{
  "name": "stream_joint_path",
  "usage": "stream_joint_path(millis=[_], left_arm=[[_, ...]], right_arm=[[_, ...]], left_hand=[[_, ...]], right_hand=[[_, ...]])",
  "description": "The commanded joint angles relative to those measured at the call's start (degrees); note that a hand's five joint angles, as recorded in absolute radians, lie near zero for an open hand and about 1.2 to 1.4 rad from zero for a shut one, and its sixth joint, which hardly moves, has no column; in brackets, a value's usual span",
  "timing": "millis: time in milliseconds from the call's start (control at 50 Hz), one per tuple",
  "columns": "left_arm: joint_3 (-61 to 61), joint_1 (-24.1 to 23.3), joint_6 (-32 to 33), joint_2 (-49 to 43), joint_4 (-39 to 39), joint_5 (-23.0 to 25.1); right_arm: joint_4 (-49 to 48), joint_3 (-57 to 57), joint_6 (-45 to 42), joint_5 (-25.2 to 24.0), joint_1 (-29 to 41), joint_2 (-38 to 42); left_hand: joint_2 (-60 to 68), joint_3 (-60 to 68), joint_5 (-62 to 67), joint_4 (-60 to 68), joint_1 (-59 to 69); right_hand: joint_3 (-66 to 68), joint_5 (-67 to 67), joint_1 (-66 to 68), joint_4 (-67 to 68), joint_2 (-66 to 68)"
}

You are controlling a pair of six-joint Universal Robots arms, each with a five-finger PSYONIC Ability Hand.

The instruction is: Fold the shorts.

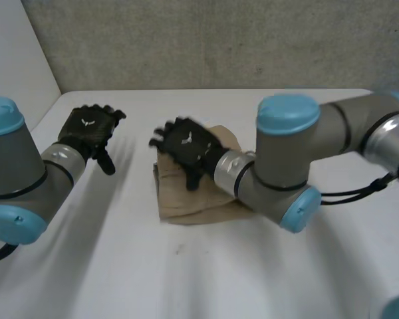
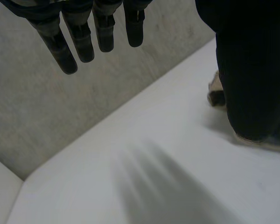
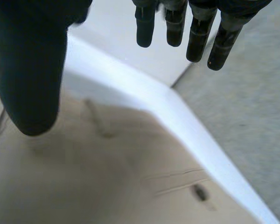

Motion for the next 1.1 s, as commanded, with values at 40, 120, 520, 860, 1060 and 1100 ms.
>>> stream_joint_path(millis=[40,120,520,860,1060,1100], left_arm=[[6.82,-4.34,-5.31,-0.20,0.27,-0.15],[9.56,-5.93,-8.84,-0.99,0.27,-0.41],[17.29,-17.70,-15.34,-18.47,-5.78,-9.29],[17.47,-14.19,-7.00,-21.82,-13.61,-9.02],[17.47,-15.06,-6.73,-13.74,-13.53,-8.50],[17.38,-15.07,-6.82,-10.50,-13.44,-8.50]], right_arm=[[-3.43,8.64,16.01,2.77,-4.08,-12.12],[-3.88,11.12,19.81,5.32,-7.26,-14.16],[9.91,-2.13,21.76,7.17,-11.22,2.17],[19.76,-10.93,14.20,10.15,-14.82,10.18],[19.24,-6.81,12.70,11.30,-14.91,4.13],[17.67,-4.70,13.23,11.30,-14.91,0.10]], left_hand=[[1.00,0.97,1.45,1.46,1.78],[1.34,1.30,1.79,1.79,2.12],[3.02,2.99,3.48,3.48,3.80],[1.51,1.47,1.96,1.96,2.29],[-1.01,-1.05,-0.56,-0.56,-0.23],[-1.52,-1.56,-1.07,-1.07,-0.74]], right_hand=[[-2.14,-3.71,-1.76,-3.17,-2.41],[-2.14,-3.71,-1.76,-3.17,-2.41],[-2.14,-3.71,-1.76,-3.17,-2.41],[-2.14,-3.71,-1.76,-3.17,-2.41],[-2.14,-3.71,-1.76,-3.17,-2.41],[-2.14,-3.71,-1.76,-3.17,-2.41]])
